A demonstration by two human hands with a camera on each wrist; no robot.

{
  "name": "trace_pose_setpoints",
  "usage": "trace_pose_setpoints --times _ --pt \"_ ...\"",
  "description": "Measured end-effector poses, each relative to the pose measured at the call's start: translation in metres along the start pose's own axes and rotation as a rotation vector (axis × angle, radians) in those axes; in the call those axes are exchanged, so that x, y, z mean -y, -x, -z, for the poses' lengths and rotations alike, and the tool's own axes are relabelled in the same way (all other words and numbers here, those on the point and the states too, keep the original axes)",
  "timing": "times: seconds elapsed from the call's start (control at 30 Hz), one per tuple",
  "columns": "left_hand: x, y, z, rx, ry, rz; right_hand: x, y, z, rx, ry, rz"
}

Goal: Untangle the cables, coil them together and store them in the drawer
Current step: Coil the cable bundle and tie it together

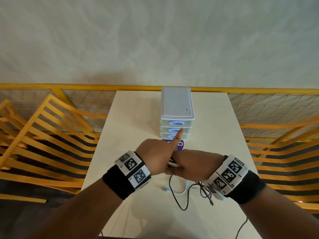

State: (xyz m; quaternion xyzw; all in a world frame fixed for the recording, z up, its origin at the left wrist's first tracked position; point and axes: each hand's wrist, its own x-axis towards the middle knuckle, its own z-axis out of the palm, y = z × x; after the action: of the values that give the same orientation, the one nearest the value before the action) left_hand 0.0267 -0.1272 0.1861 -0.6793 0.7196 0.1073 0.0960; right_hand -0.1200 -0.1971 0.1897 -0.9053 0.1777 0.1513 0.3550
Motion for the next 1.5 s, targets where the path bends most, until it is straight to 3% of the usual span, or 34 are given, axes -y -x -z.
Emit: trace_pose_setpoints --times 0.23,0.43,0.5,0.6,0.63,0.7,0.77,0.83,0.93,1.0,1.07,1.17,1.3,1.5 --pt "0.007 0.005 0.01 -0.096 -0.035 -0.033 -0.005 0.004 0.004 -0.041 -0.139 0.005" --pt "0.006 0.015 0.021 -0.247 -0.101 -0.028 -0.018 0.002 0.005 -0.098 -0.269 -0.028" --pt "0.012 0.019 0.024 -0.377 -0.029 -0.049 -0.027 0.003 0.008 -0.178 -0.399 -0.05" --pt "0.025 0.024 0.02 -0.599 0.338 0.091 -0.037 0.006 0.018 -0.323 -0.557 -0.061" --pt "0.029 0.023 0.016 -0.613 0.507 0.186 -0.039 0.008 0.022 -0.355 -0.589 -0.048" --pt "0.029 0.019 0.011 -0.48 0.853 0.292 -0.037 0.009 0.026 -0.397 -0.616 -0.009" --pt "0.018 0.013 0.009 -0.351 1.213 0.154 -0.03 0.007 0.027 -0.41 -0.61 0.03" --pt "0.0 0.004 0.009 -0.355 1.532 0.008 -0.019 0.004 0.028 -0.404 -0.6 0.075" --pt "-0.013 -0.002 0.016 -0.372 1.971 0.029 -0.005 0.0 0.027 -0.373 -0.597 0.145" --pt "-0.015 -0.005 0.018 -0.255 2.115 0.008 0.0 -0.002 0.025 -0.354 -0.58 0.163" --pt "-0.011 -0.005 0.017 -0.239 2.153 -0.021 0.003 -0.003 0.024 -0.331 -0.603 0.158" --pt "-0.008 -0.001 0.02 -0.333 2.05 0.028 0.006 -0.002 0.027 -0.278 -0.607 0.163" --pt "-0.006 0.002 0.028 -0.482 1.864 0.055 0.004 -0.004 0.028 -0.316 -0.623 0.198" --pt "0.017 0.002 0.044 -0.726 2.01 0.177 -0.014 0.001 0.011 -0.226 -0.748 0.09"
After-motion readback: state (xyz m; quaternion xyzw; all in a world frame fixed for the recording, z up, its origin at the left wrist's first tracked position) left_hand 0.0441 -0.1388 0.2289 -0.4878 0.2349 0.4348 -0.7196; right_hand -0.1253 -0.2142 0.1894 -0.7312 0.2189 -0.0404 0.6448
